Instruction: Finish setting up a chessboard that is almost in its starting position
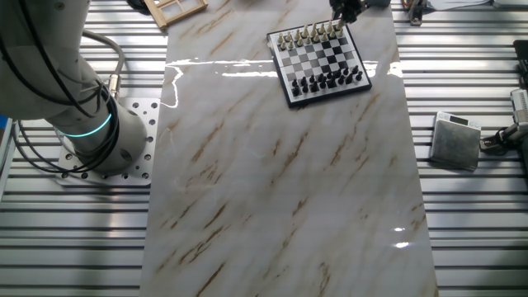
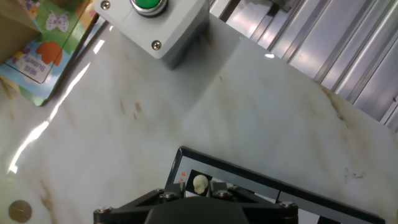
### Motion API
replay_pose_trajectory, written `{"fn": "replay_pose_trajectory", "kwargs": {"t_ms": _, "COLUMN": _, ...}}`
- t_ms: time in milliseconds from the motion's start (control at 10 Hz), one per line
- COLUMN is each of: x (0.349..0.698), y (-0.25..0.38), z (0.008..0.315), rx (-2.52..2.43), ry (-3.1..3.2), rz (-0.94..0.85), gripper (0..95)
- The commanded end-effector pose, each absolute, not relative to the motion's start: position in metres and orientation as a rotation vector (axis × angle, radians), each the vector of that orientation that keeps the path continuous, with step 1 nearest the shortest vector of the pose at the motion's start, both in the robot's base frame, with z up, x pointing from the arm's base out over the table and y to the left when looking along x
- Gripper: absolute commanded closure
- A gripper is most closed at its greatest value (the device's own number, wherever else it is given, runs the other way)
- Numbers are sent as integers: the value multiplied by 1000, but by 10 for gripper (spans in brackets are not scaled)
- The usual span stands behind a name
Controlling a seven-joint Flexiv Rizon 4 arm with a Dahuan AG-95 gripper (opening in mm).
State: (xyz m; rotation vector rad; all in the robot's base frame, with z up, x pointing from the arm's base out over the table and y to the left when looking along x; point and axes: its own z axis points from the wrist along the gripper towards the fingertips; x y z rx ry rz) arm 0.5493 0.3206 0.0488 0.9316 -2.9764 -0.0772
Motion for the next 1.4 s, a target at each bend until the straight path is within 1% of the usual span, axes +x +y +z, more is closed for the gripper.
{"fn": "replay_pose_trajectory", "kwargs": {"t_ms": 100, "x": 550, "y": 321, "z": 53, "rx": 930, "ry": -2973, "rz": -83, "gripper": 760}}
{"fn": "replay_pose_trajectory", "kwargs": {"t_ms": 400, "x": 561, "y": 309, "z": 64, "rx": 977, "ry": -2954, "rz": -105, "gripper": 760}}
{"fn": "replay_pose_trajectory", "kwargs": {"t_ms": 500, "x": 568, "y": 303, "z": 70, "rx": 996, "ry": -2942, "rz": -107, "gripper": 950}}
{"fn": "replay_pose_trajectory", "kwargs": {"t_ms": 800, "x": 578, "y": 295, "z": 80, "rx": 996, "ry": -2940, "rz": -101, "gripper": 950}}
{"fn": "replay_pose_trajectory", "kwargs": {"t_ms": 1400, "x": 579, "y": 297, "z": 79, "rx": 877, "ry": -2983, "rz": -77, "gripper": 950}}
